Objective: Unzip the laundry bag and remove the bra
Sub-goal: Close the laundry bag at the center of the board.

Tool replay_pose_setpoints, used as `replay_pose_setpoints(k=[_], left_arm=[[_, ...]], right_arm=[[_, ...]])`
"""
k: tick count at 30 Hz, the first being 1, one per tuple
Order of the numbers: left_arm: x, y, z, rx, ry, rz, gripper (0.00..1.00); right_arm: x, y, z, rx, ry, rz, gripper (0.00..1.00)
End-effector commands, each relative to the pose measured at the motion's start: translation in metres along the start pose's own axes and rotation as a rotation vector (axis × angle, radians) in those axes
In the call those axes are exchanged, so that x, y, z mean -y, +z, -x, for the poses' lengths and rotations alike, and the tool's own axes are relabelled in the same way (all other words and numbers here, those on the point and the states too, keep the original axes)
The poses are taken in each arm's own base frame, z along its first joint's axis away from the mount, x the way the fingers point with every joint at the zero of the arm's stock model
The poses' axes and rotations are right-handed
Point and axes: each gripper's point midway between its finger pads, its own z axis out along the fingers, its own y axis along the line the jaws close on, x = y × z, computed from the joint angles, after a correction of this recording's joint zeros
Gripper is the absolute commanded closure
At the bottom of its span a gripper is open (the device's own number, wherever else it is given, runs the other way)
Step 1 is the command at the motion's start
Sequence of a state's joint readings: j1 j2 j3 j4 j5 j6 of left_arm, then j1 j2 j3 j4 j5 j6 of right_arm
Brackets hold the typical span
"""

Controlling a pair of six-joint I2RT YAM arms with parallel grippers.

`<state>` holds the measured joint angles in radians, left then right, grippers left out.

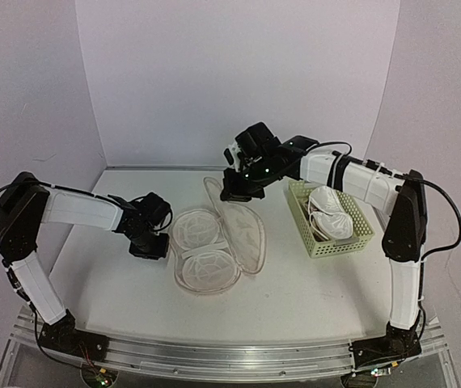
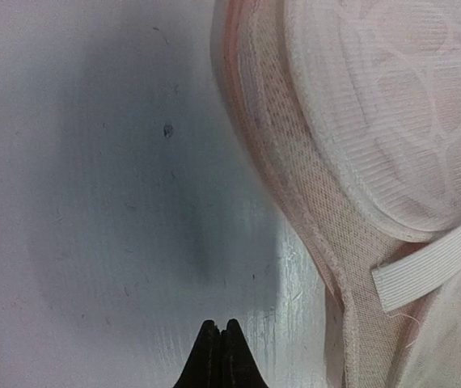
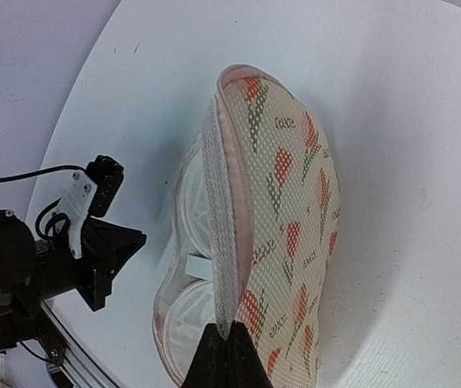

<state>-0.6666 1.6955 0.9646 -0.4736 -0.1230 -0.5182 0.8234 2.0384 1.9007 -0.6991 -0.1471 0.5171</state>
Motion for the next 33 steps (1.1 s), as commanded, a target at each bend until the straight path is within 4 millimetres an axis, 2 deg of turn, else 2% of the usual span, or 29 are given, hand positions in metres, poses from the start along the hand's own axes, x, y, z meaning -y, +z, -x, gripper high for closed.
replay_pose_setpoints(k=[1, 7, 17, 25, 33], left_arm=[[0.010, 0.007, 0.004, -0.020, 0.011, -0.035, 1.00], [0.016, 0.018, -0.002, -0.051, 0.009, -0.060, 1.00], [0.031, 0.024, -0.006, -0.073, 0.006, -0.143, 1.00], [0.044, 0.025, -0.014, -0.082, -0.004, -0.215, 1.00], [0.053, 0.024, -0.014, -0.066, -0.008, -0.243, 1.00]], right_arm=[[-0.026, -0.001, 0.009, 0.023, 0.016, 0.081, 1.00], [-0.041, 0.004, 0.002, 0.011, 0.074, 0.163, 1.00], [-0.060, 0.019, -0.005, -0.007, 0.220, 0.324, 1.00], [-0.064, 0.050, -0.013, -0.032, 0.394, 0.437, 1.00], [-0.053, 0.085, -0.025, -0.059, 0.532, 0.448, 1.00]])
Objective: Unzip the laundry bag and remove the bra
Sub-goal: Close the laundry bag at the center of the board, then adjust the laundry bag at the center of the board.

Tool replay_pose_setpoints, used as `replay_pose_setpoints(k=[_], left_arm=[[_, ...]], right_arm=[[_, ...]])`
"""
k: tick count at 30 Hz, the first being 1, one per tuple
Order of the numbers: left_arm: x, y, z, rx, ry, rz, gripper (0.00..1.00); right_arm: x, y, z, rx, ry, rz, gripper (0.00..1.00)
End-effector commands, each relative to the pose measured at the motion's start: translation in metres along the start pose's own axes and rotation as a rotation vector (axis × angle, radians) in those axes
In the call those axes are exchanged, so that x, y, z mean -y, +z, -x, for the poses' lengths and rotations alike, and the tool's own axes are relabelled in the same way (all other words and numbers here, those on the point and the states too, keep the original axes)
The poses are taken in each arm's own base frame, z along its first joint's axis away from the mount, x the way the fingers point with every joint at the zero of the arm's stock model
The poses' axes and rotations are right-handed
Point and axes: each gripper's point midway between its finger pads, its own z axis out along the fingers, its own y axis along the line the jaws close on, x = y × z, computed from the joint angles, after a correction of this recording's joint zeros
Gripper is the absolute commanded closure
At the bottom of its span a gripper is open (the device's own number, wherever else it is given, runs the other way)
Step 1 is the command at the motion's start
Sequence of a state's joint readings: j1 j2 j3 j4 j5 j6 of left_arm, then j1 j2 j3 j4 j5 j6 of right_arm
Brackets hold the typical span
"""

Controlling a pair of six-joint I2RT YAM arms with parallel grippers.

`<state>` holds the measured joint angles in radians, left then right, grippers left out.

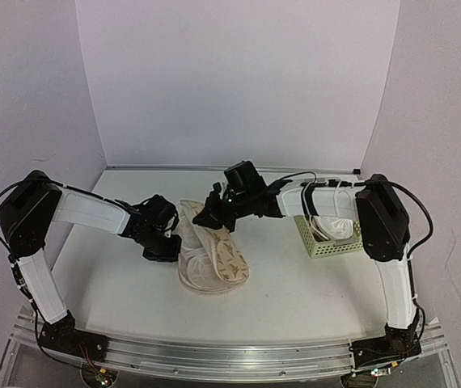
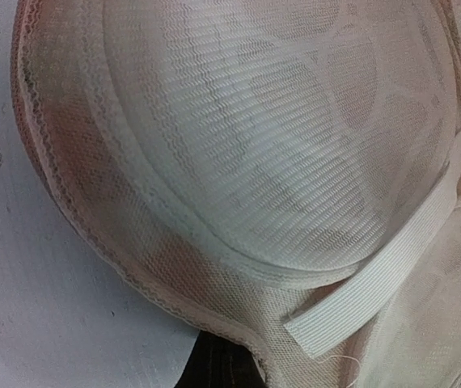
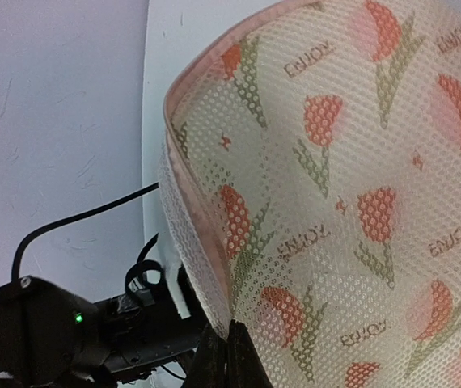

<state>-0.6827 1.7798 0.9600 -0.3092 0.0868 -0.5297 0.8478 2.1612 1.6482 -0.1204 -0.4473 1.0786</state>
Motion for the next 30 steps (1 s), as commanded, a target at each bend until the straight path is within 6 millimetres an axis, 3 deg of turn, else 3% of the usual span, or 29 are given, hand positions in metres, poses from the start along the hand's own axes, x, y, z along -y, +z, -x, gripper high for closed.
replay_pose_setpoints(k=[1, 6, 11, 17, 24, 30], left_arm=[[0.003, 0.004, -0.007, -0.012, -0.013, -0.022, 1.00], [0.005, 0.001, -0.004, 0.008, -0.014, -0.034, 1.00], [0.007, 0.004, -0.005, 0.000, -0.015, -0.043, 1.00], [0.009, 0.006, -0.004, -0.005, -0.005, -0.050, 1.00], [0.015, 0.006, 0.003, 0.000, 0.019, -0.067, 1.00], [0.022, 0.012, 0.009, -0.010, 0.052, -0.077, 1.00]], right_arm=[[-0.014, 0.011, 0.005, 0.023, 0.053, 0.092, 1.00], [0.004, 0.024, 0.001, 0.014, 0.105, 0.086, 0.98], [0.008, 0.030, -0.002, 0.001, 0.113, 0.085, 0.78], [0.008, 0.021, -0.001, 0.025, 0.083, 0.075, 0.59], [0.018, -0.015, 0.013, 0.117, 0.035, 0.020, 0.51], [0.035, -0.072, 0.036, 0.226, -0.068, -0.084, 0.49]])
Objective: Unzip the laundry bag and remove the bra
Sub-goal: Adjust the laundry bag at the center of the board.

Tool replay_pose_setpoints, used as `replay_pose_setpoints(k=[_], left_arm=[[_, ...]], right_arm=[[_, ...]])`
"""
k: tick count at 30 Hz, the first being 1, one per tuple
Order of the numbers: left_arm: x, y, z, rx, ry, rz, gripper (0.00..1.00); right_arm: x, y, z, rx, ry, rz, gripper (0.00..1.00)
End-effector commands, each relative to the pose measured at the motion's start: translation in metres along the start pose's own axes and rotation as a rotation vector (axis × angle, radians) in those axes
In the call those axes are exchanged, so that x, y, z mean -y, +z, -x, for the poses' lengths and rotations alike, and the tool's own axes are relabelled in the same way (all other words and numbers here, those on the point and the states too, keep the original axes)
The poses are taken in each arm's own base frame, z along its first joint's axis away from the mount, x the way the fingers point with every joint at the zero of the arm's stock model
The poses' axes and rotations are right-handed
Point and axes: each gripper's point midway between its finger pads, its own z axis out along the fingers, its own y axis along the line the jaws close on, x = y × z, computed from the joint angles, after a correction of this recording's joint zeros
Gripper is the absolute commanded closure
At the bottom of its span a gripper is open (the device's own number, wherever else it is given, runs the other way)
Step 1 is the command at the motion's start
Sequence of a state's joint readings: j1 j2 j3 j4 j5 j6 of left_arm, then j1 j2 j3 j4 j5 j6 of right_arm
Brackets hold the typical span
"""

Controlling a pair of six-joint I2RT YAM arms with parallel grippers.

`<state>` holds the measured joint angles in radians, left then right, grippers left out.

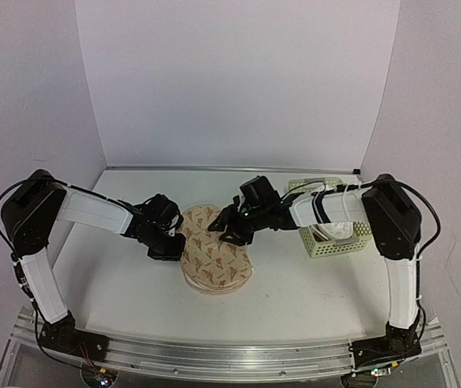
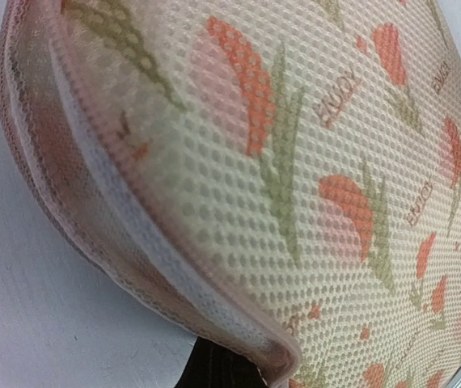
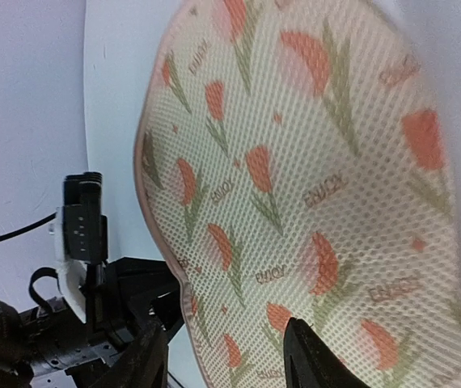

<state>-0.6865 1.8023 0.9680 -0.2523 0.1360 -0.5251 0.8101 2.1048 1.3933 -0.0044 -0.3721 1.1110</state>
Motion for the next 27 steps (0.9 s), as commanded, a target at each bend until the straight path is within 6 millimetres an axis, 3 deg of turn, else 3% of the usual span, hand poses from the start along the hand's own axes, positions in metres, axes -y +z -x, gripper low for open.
replay_pose_setpoints(k=[1, 9, 16, 20, 24, 27], left_arm=[[0.009, 0.009, 0.007, -0.019, 0.047, -0.014, 1.00], [0.020, 0.020, 0.030, -0.011, 0.119, -0.011, 1.00], [0.041, 0.034, 0.047, -0.027, 0.138, -0.062, 1.00], [0.050, 0.035, 0.056, -0.018, 0.137, -0.065, 1.00], [0.045, 0.023, 0.063, 0.012, 0.124, -0.017, 1.00], [0.034, 0.009, 0.067, 0.049, 0.115, 0.047, 0.89]], right_arm=[[-0.033, -0.072, 0.046, 0.193, -0.164, 0.011, 0.49], [0.008, -0.150, 0.080, 0.378, -0.302, -0.221, 0.46], [0.028, -0.206, 0.087, 0.487, -0.409, -0.402, 0.42], [0.034, -0.224, 0.087, 0.513, -0.447, -0.467, 0.39], [0.039, -0.235, 0.085, 0.519, -0.469, -0.510, 0.36], [0.042, -0.241, 0.083, 0.529, -0.490, -0.531, 0.30]])
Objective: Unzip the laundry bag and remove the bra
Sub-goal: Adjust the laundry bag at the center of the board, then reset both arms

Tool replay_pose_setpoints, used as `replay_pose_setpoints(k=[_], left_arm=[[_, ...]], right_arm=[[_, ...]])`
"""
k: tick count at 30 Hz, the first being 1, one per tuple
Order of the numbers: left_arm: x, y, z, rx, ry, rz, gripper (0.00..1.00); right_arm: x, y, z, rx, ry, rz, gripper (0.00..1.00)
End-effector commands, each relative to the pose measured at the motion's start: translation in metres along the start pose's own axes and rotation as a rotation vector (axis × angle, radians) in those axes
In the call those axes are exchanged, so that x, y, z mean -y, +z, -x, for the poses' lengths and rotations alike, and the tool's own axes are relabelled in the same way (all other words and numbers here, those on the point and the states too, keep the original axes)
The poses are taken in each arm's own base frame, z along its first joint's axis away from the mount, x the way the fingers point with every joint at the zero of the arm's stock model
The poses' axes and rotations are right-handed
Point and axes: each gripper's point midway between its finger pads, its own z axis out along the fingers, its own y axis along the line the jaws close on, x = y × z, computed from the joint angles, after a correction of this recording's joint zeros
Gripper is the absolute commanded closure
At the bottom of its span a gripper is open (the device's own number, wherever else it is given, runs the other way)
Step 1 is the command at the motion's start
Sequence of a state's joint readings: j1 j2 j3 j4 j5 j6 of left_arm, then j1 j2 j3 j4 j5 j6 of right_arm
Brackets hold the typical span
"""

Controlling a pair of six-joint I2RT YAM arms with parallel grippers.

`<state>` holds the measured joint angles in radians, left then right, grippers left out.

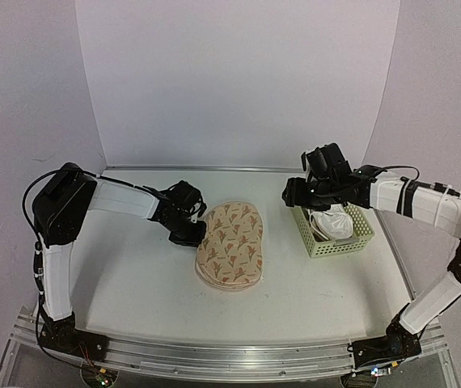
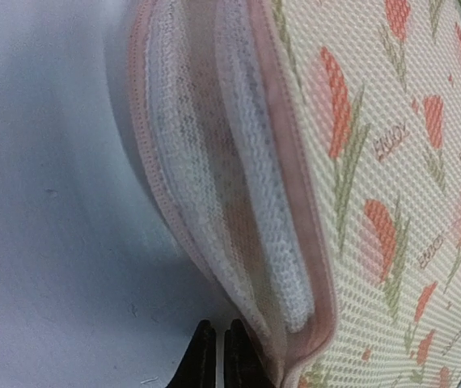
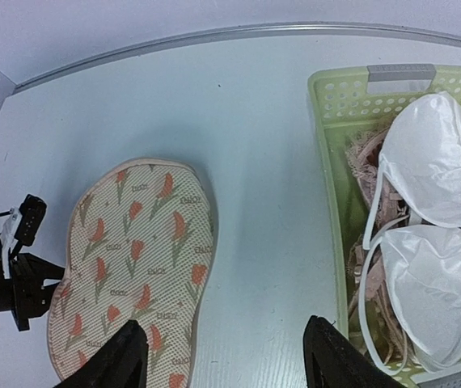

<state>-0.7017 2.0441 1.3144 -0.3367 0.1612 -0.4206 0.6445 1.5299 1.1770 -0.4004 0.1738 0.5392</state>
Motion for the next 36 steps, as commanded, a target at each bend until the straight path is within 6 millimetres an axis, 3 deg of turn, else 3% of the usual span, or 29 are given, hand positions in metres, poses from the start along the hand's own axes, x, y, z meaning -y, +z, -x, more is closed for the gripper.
replay_pose_setpoints(k=[1, 7, 16, 18, 24, 30, 34, 36], left_arm=[[-0.012, -0.031, 0.012, 0.057, -0.007, 0.107, 0.85], [-0.026, -0.077, 0.028, 0.164, -0.026, 0.197, 0.61], [-0.031, -0.167, 0.064, 0.350, -0.028, 0.252, 0.16], [-0.029, -0.189, 0.071, 0.403, -0.025, 0.257, 0.02], [-0.028, -0.258, 0.086, 0.575, -0.037, 0.281, 0.00], [-0.036, -0.316, 0.078, 0.723, -0.066, 0.313, 0.00], [-0.041, -0.335, 0.060, 0.795, -0.105, 0.281, 0.00], [-0.047, -0.335, 0.047, 0.820, -0.127, 0.264, 0.01]], right_arm=[[0.015, -0.019, 0.010, 0.060, -0.066, -0.062, 0.28], [0.035, -0.027, 0.014, 0.103, -0.136, -0.157, 0.02], [0.088, -0.040, 0.022, 0.126, -0.141, -0.310, 0.02], [0.097, -0.046, 0.024, 0.146, -0.134, -0.345, 0.02], [0.114, -0.074, 0.033, 0.231, -0.077, -0.419, 0.02], [0.128, -0.100, 0.030, 0.301, -0.018, -0.452, 0.02], [0.134, -0.112, 0.021, 0.325, -0.009, -0.444, 0.02], [0.136, -0.118, 0.017, 0.344, -0.002, -0.425, 0.02]])
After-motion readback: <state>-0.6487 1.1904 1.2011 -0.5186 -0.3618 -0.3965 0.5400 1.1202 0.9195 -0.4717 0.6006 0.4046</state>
